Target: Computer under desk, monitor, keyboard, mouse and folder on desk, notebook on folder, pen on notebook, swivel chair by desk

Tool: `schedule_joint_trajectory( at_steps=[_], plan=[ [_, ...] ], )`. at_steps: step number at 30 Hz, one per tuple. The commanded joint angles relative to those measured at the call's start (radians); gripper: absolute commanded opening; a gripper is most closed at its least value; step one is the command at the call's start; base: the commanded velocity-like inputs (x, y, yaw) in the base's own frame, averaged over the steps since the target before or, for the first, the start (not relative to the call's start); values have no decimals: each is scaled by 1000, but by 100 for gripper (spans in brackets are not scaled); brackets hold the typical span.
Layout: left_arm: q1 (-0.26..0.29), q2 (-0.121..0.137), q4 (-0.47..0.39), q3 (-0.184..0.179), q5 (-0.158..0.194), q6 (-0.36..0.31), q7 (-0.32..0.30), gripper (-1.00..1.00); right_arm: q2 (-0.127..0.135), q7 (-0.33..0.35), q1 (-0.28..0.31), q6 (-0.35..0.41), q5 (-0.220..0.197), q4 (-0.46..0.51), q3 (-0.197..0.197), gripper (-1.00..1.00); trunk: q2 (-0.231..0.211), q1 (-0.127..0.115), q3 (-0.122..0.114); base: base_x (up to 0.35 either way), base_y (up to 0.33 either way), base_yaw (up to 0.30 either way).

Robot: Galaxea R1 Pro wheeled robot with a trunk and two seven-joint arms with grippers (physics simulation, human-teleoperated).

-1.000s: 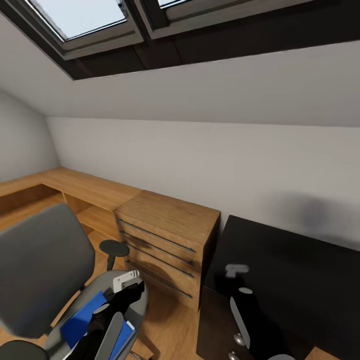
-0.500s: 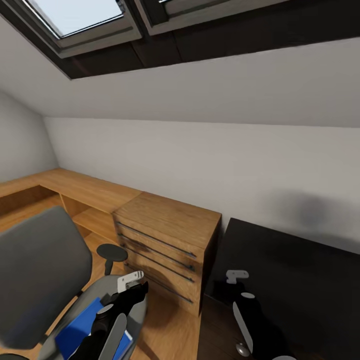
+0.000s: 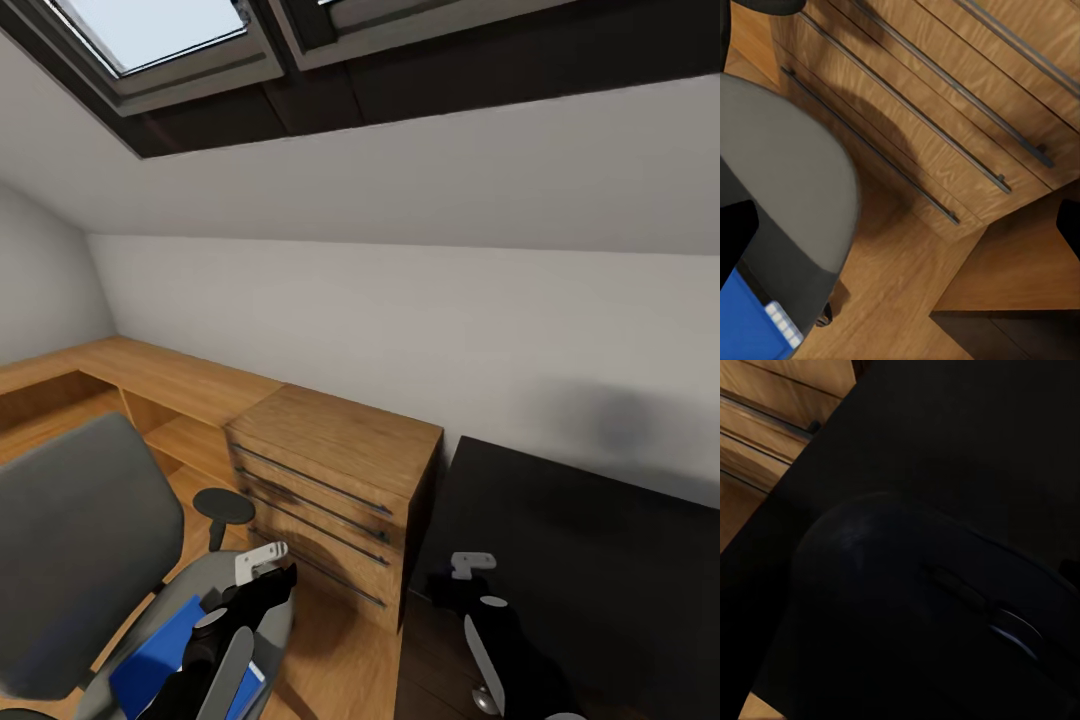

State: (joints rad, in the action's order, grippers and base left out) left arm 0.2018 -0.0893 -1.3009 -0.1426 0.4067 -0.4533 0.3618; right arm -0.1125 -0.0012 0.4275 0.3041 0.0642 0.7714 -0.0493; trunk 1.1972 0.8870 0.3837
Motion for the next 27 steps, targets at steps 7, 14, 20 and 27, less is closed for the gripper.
schedule_joint_trajectory(
  at_steps=[7,14,20,27],
  plan=[
    [1,-1,-1,-2,11,-2,9,100,8,0,2,-4,6,-14,-13,-100,1,0,1,0,0,0],
    [1,-1,-1,-2,11,-2,9,100,34,-1,76,-90,5,-183,-26,-100,1,0,1,0,0,0],
    [1,-1,-1,-3,11,-1,9,100,39,-2,87,-109,5,-208,-27,-100,1,0,1,0,0,0],
    [1,-1,-1,-3,11,-1,9,100,37,-1,88,-111,5,-211,-26,-100,1,0,1,0,0,0]
  ],
)
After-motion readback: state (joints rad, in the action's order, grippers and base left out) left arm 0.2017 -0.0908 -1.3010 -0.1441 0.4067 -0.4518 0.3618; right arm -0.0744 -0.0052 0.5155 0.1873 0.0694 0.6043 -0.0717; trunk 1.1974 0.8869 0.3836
